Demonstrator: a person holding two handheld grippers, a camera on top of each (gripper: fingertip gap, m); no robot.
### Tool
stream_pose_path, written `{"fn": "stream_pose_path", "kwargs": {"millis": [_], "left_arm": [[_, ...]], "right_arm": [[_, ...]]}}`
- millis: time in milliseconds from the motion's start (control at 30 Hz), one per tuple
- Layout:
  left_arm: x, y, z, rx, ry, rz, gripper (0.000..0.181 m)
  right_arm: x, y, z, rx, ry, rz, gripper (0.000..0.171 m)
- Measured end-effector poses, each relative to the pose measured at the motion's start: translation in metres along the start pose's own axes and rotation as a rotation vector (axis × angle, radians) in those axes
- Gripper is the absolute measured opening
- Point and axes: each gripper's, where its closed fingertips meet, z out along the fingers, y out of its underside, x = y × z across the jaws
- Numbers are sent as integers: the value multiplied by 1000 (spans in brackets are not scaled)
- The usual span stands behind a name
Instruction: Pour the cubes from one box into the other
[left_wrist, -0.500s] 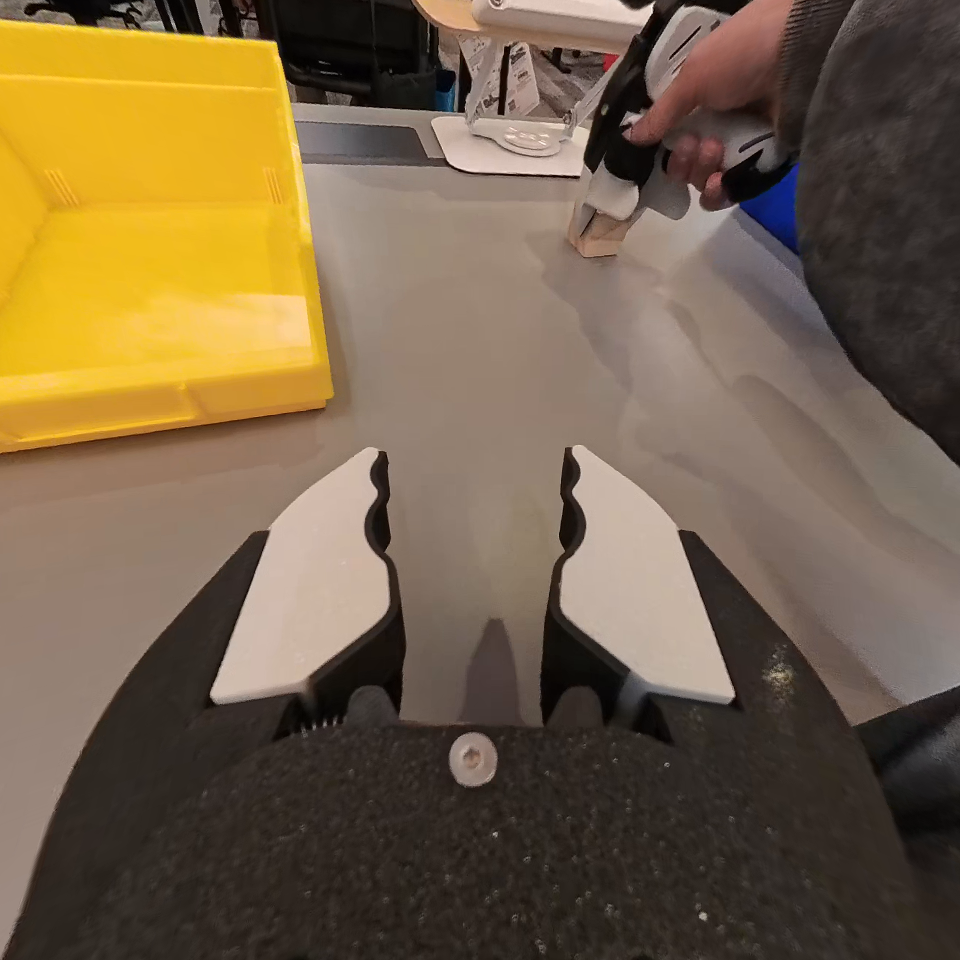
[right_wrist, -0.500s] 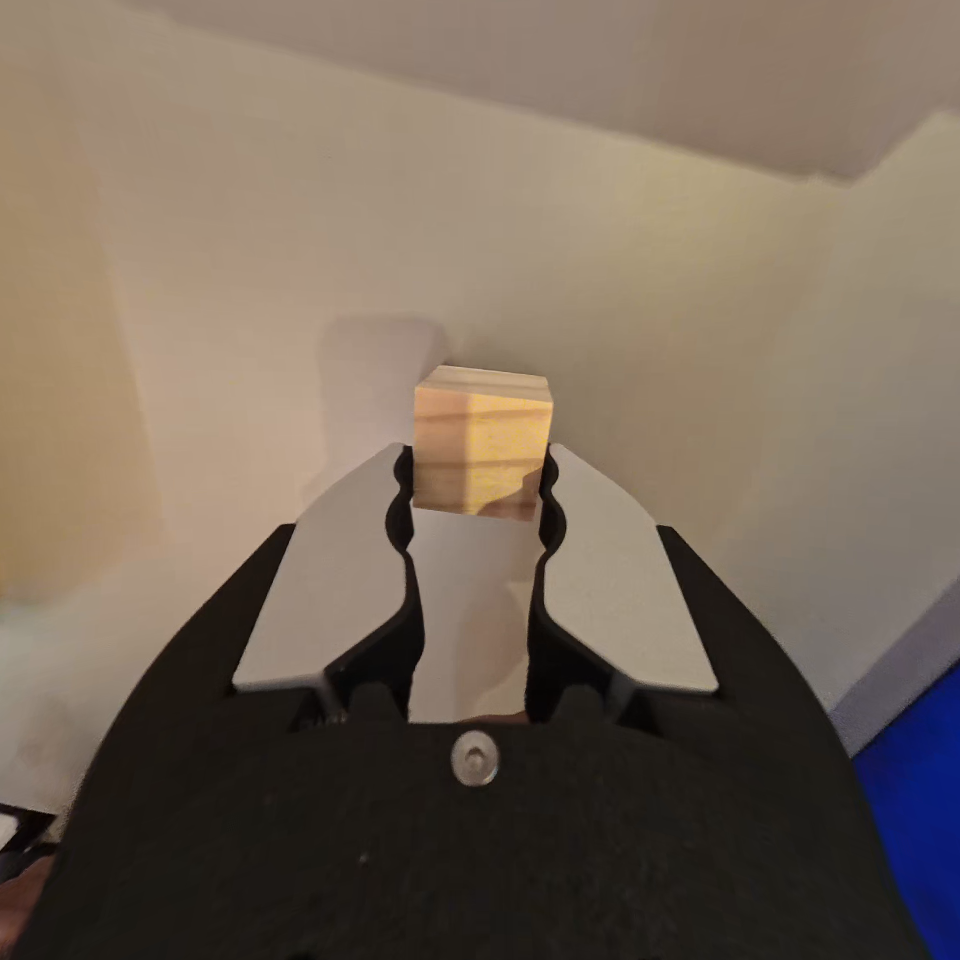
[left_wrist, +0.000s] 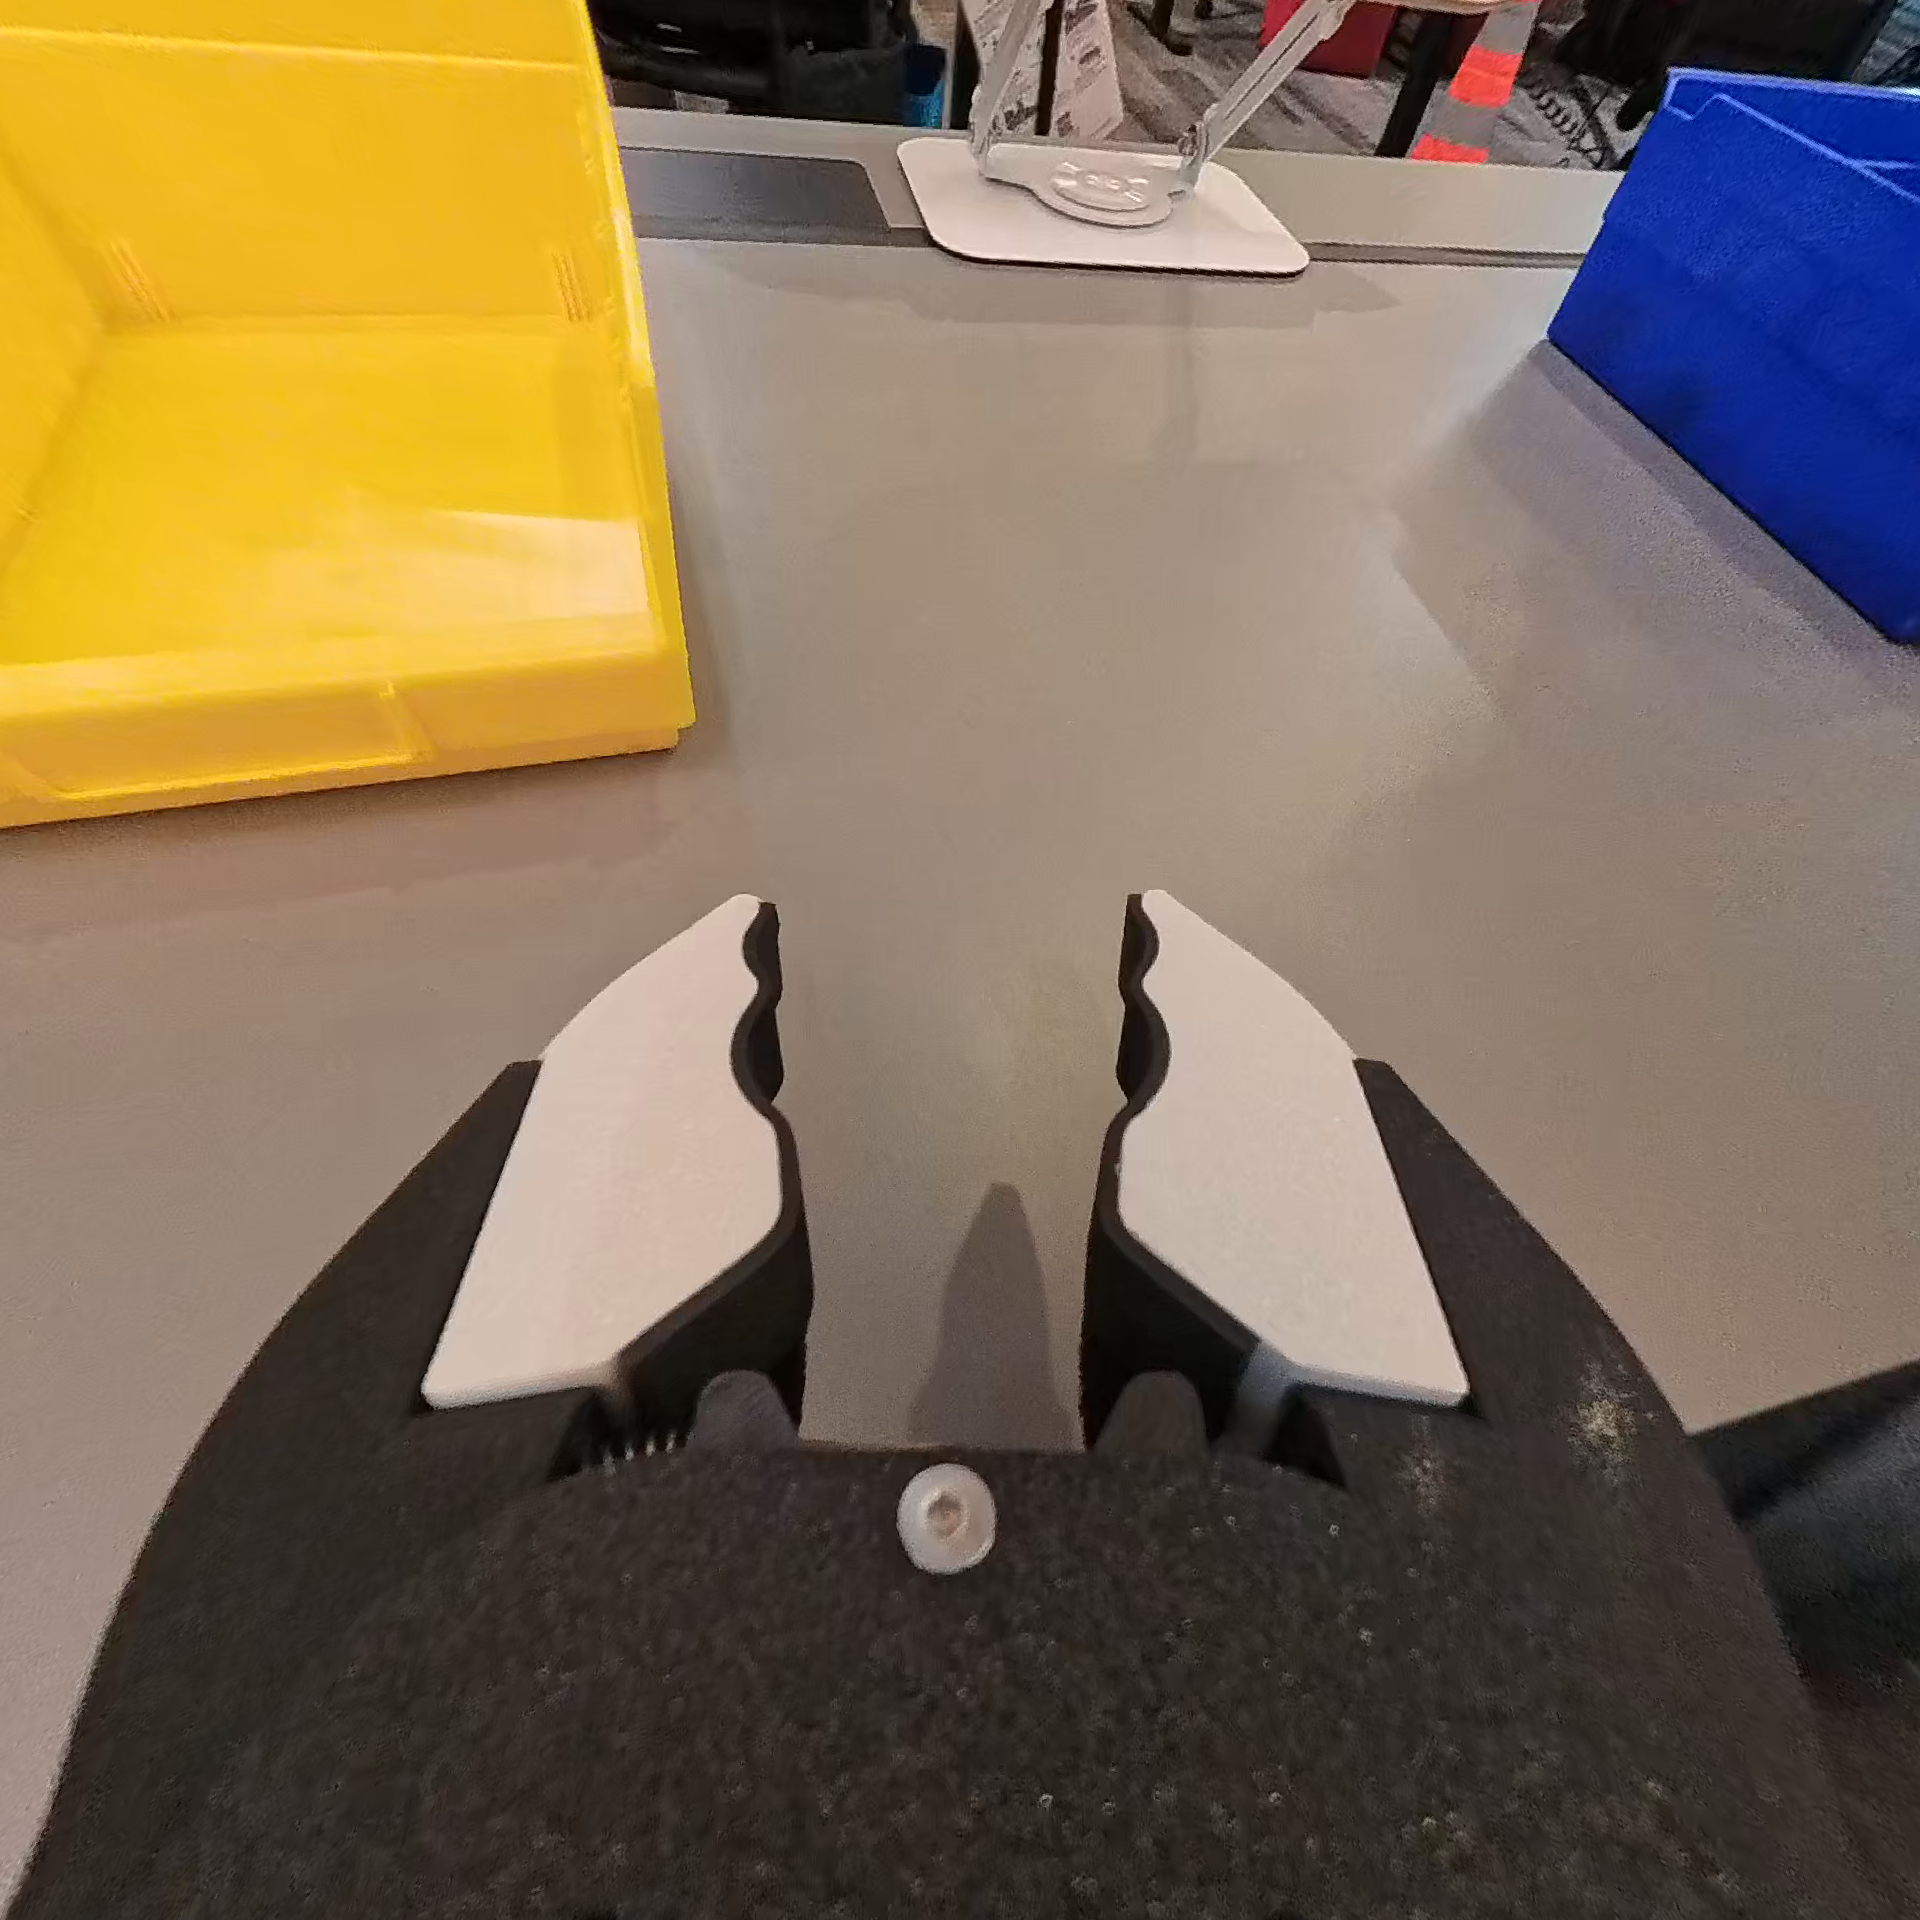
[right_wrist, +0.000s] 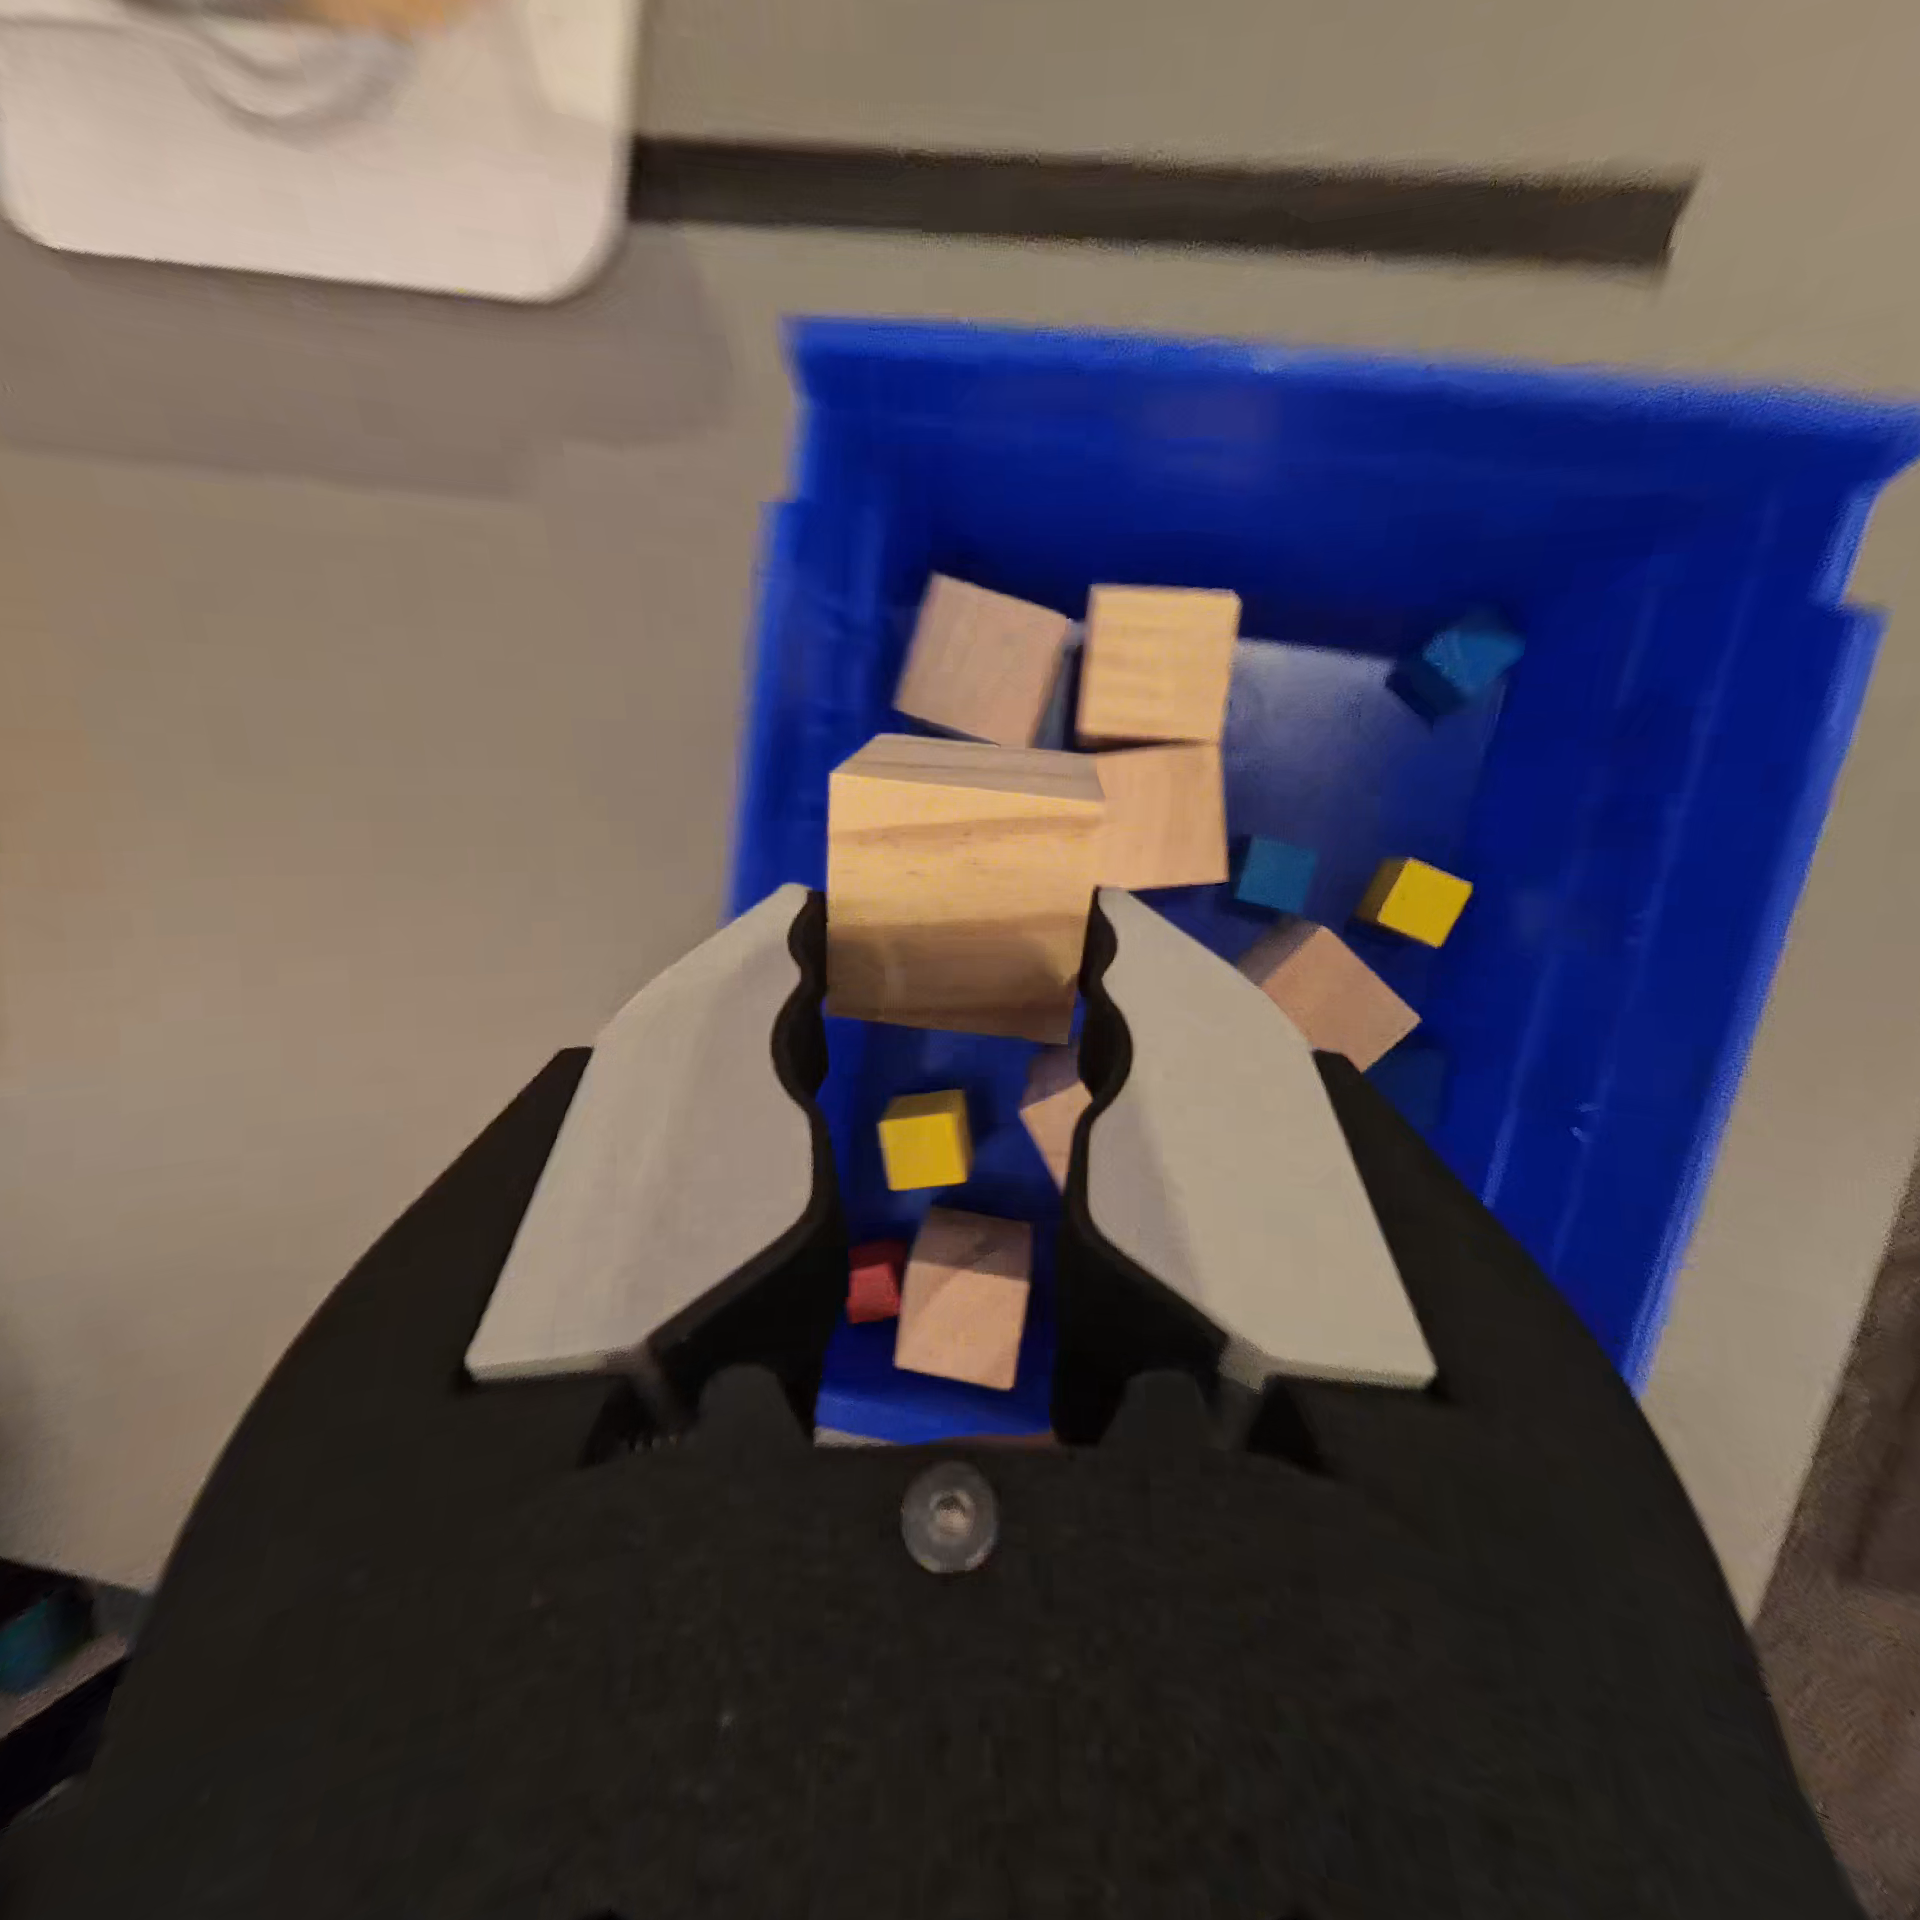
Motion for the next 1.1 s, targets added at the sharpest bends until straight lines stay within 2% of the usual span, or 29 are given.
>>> {"fn": "stream_pose_path", "kwargs": {"millis": [133,267,433,567,667,733,800,867,933,1000,1100], "left_arm": [[7,0,5,-14,-5,22,63],[9,2,7,-21,-15,57,62],[3,6,11,-39,-20,33,62],[0,9,12,-50,-20,13,62],[-2,7,11,-43,-23,17,63],[-3,6,10,-36,-26,18,63],[-7,2,7,-19,-36,16,64],[-14,-5,0,16,-50,4,64],[-22,-14,-10,54,-55,-12,64],[-37,-20,-24,88,-84,10,64],[-63,-23,-47,163,-119,59,58]], "right_arm": [[48,12,49,-128,55,22,46],[103,2,54,-125,209,35,46],[115,17,87,-247,216,-37,46],[118,18,103,-242,205,1,46],[113,13,83,-186,190,-11,48],[111,2,44,-68,248,-55,50],[88,0,-8,120,242,-102,50],[60,22,-57,302,249,-160,50],[31,71,-82,386,247,-217,50],[15,130,-89,413,278,-174,53],[-40,200,-76,583,106,-152,53]]}}
